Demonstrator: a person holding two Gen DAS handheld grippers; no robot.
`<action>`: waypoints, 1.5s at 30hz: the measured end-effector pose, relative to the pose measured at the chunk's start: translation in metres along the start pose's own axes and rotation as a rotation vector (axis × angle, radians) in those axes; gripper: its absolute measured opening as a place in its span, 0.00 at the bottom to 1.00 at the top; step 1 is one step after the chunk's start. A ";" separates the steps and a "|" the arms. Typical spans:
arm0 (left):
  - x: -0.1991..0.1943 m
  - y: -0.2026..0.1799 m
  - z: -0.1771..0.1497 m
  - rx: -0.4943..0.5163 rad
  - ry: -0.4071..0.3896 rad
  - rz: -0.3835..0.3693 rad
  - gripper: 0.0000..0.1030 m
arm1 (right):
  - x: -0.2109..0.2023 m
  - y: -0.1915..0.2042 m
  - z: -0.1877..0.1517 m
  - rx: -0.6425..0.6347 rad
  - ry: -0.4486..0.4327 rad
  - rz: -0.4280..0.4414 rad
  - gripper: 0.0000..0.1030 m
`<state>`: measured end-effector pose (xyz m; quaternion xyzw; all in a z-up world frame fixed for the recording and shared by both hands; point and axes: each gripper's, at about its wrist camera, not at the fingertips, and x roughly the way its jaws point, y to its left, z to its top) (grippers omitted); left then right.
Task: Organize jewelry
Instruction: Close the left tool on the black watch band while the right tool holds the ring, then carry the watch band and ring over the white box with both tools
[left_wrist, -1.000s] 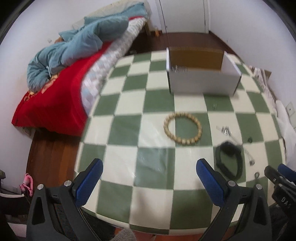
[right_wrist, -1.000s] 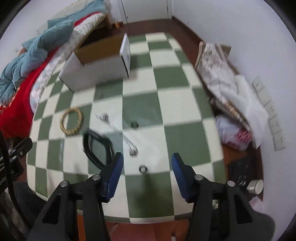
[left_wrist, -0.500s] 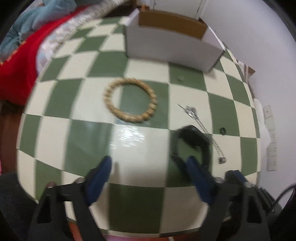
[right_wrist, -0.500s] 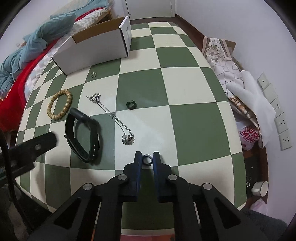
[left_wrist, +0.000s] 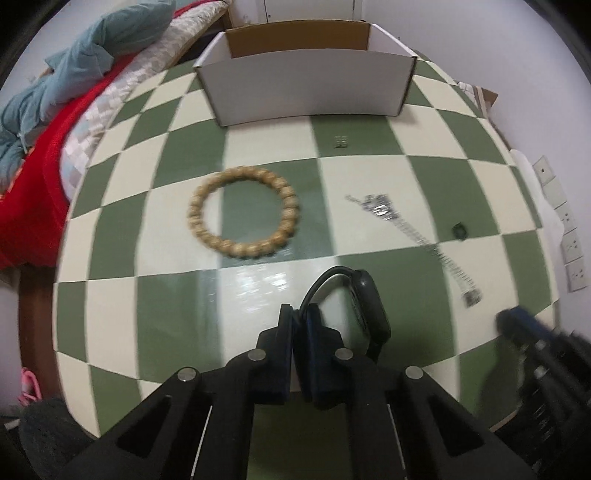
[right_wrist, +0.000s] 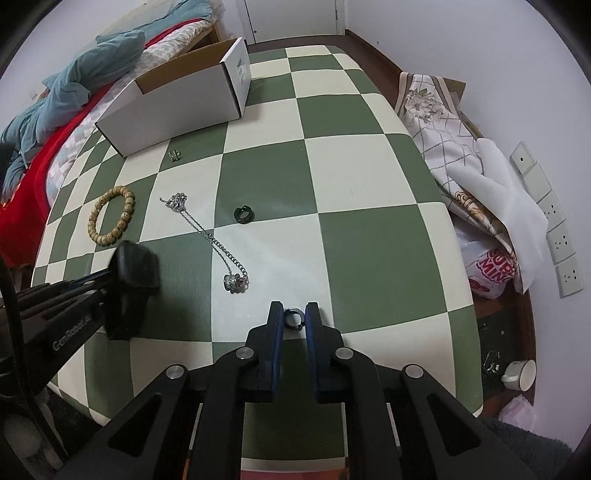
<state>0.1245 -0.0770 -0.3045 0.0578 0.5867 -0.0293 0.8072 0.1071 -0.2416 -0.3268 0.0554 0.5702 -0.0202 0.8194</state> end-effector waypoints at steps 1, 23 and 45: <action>0.001 0.004 -0.002 -0.001 -0.004 0.005 0.04 | 0.000 0.001 0.000 0.001 -0.003 -0.003 0.12; -0.070 0.042 0.029 -0.033 -0.212 0.054 0.03 | -0.051 0.041 0.025 -0.066 -0.144 -0.015 0.12; -0.104 0.072 0.176 -0.036 -0.409 0.052 0.03 | -0.073 0.096 0.199 -0.134 -0.313 0.024 0.12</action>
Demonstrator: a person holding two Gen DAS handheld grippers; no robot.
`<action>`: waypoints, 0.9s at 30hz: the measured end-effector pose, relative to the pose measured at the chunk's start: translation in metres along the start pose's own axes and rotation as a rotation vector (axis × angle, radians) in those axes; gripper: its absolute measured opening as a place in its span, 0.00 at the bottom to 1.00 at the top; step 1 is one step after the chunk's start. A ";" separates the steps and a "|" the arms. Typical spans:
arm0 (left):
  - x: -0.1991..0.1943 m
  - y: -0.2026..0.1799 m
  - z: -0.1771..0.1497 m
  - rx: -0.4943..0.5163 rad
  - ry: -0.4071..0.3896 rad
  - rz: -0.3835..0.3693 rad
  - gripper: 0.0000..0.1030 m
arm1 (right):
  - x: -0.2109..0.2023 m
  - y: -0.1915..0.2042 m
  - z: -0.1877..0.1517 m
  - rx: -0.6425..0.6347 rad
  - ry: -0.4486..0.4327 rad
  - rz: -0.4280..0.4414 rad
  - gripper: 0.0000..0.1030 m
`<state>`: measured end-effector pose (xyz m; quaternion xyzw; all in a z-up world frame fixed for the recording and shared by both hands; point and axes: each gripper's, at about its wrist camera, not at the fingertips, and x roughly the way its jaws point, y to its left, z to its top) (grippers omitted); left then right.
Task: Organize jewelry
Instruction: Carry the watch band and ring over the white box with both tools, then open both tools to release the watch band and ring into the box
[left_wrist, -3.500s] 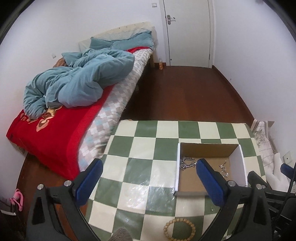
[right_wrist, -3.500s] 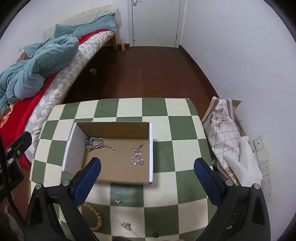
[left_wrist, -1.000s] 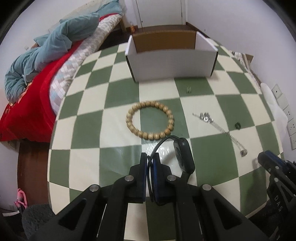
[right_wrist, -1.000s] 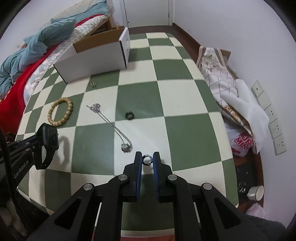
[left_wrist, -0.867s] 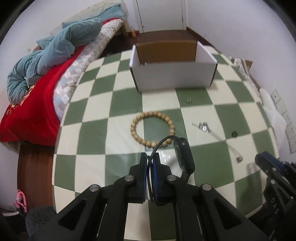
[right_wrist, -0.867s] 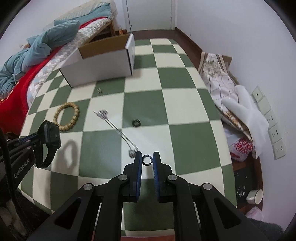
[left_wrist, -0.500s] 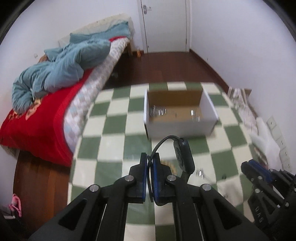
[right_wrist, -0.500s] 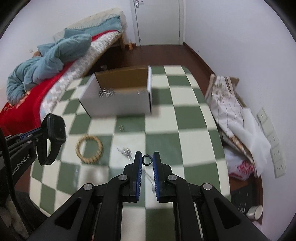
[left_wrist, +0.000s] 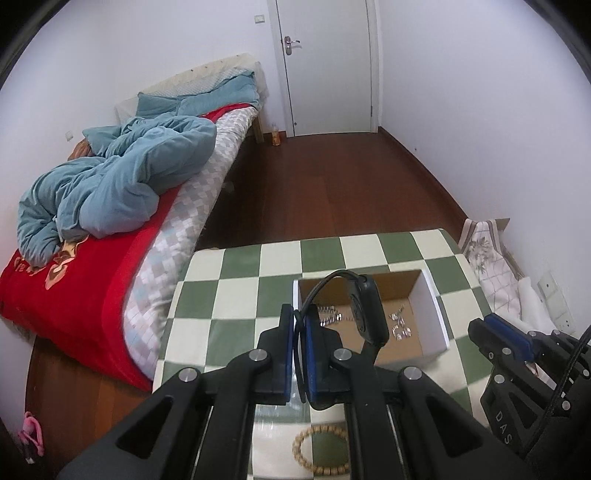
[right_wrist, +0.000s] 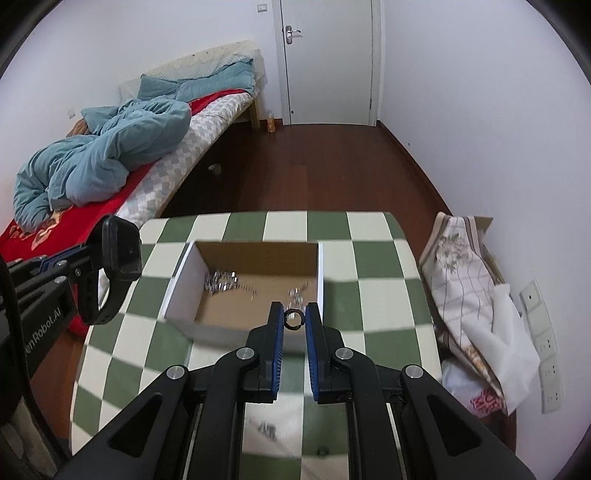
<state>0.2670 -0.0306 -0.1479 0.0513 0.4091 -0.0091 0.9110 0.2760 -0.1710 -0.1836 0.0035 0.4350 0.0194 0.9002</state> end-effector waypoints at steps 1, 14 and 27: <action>0.005 -0.001 0.002 0.003 0.003 0.001 0.03 | 0.006 0.000 0.004 0.001 0.001 0.001 0.12; 0.072 0.000 0.010 -0.030 0.098 -0.040 0.03 | 0.079 0.003 0.015 -0.016 0.074 0.003 0.12; 0.067 0.011 0.013 -0.044 0.065 0.059 0.93 | 0.089 0.001 0.018 -0.014 0.092 -0.044 0.78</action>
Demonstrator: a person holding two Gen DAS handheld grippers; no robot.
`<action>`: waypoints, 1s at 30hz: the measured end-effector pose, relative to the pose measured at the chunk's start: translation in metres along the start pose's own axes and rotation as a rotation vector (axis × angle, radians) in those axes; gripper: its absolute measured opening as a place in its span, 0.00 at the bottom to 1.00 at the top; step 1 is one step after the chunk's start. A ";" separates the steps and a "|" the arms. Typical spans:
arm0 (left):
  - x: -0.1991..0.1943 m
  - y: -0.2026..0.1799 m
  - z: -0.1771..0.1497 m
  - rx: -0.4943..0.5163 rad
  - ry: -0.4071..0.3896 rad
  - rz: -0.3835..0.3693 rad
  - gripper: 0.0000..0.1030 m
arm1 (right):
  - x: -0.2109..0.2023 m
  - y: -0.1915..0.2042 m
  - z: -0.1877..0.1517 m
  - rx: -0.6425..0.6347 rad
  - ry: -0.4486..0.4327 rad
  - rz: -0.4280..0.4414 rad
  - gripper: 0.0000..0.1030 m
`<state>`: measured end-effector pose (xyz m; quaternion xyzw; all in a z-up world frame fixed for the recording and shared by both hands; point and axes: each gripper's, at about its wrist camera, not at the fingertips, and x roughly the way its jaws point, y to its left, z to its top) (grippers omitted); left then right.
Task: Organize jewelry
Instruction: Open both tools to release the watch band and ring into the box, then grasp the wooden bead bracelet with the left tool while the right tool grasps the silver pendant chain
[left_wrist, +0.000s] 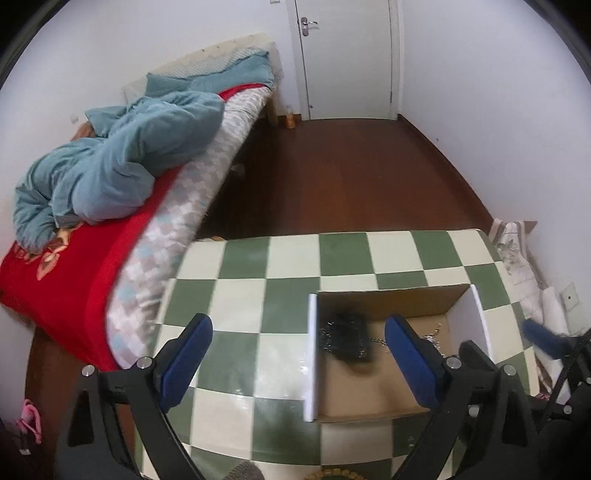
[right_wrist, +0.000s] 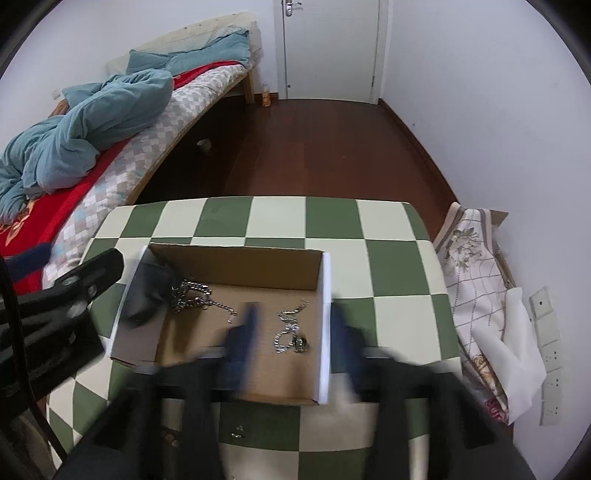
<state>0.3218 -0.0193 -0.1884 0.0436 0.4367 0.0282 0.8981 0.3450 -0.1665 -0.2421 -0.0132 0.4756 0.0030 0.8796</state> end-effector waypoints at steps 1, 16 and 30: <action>-0.001 0.002 0.001 -0.005 0.001 0.007 0.94 | -0.002 0.000 0.000 -0.005 -0.002 -0.009 0.79; -0.039 0.024 -0.007 -0.019 -0.060 0.074 1.00 | -0.027 0.003 -0.007 0.002 0.017 -0.063 1.00; -0.104 0.037 -0.029 -0.039 -0.086 0.039 1.00 | -0.104 0.008 -0.017 0.021 -0.062 -0.056 1.00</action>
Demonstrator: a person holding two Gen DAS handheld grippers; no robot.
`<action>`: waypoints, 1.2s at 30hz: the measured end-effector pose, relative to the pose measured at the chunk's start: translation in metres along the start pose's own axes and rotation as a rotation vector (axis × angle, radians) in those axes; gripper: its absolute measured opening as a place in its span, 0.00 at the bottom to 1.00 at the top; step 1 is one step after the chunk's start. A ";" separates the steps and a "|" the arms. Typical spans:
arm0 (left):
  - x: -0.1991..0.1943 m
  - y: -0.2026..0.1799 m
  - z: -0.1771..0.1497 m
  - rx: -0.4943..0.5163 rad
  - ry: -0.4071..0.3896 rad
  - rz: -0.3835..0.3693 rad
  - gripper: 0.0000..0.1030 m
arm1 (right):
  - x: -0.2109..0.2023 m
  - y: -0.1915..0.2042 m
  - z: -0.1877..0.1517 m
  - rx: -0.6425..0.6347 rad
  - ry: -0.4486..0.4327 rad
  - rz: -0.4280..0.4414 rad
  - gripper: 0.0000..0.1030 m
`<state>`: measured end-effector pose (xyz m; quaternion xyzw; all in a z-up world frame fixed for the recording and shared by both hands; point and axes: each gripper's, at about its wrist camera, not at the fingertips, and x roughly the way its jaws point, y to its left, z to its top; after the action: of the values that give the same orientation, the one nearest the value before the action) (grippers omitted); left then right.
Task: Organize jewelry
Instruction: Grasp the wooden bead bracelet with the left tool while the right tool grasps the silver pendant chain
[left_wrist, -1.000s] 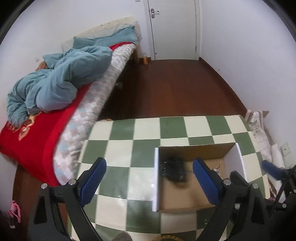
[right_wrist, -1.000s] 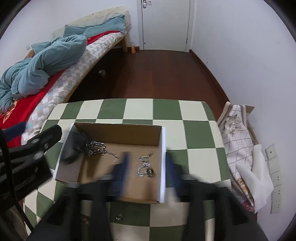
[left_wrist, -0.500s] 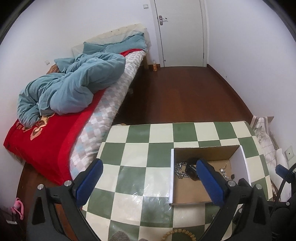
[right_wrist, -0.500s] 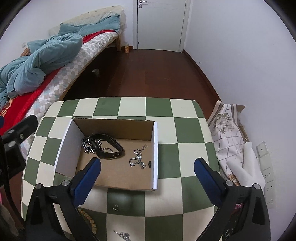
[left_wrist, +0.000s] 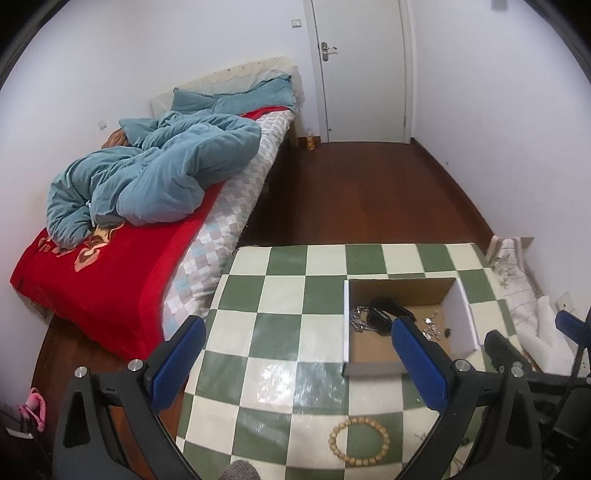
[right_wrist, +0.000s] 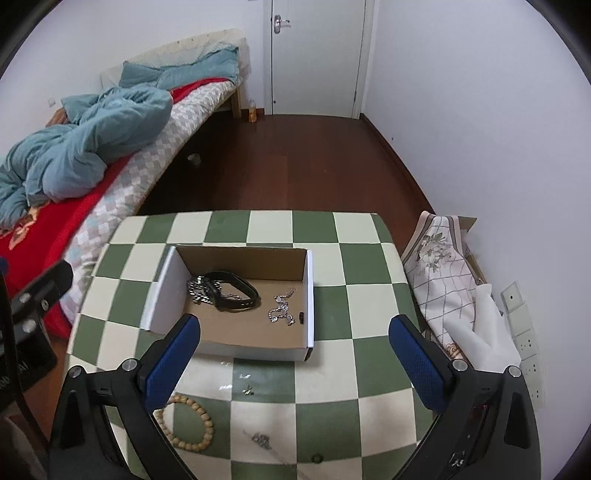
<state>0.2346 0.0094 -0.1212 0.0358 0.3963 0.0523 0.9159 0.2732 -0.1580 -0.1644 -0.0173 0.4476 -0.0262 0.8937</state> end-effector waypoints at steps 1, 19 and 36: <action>-0.005 0.001 -0.001 -0.004 -0.004 -0.006 1.00 | -0.008 -0.002 -0.002 0.006 -0.005 0.005 1.00; 0.018 0.004 -0.109 -0.004 0.237 0.003 0.99 | -0.006 -0.052 -0.126 0.106 0.189 0.068 0.85; 0.126 -0.024 -0.143 0.097 0.445 -0.101 0.28 | 0.095 0.012 -0.150 -0.102 0.348 0.144 0.58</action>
<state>0.2174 0.0045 -0.3125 0.0475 0.5919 -0.0063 0.8046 0.2103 -0.1528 -0.3311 -0.0256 0.5962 0.0576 0.8004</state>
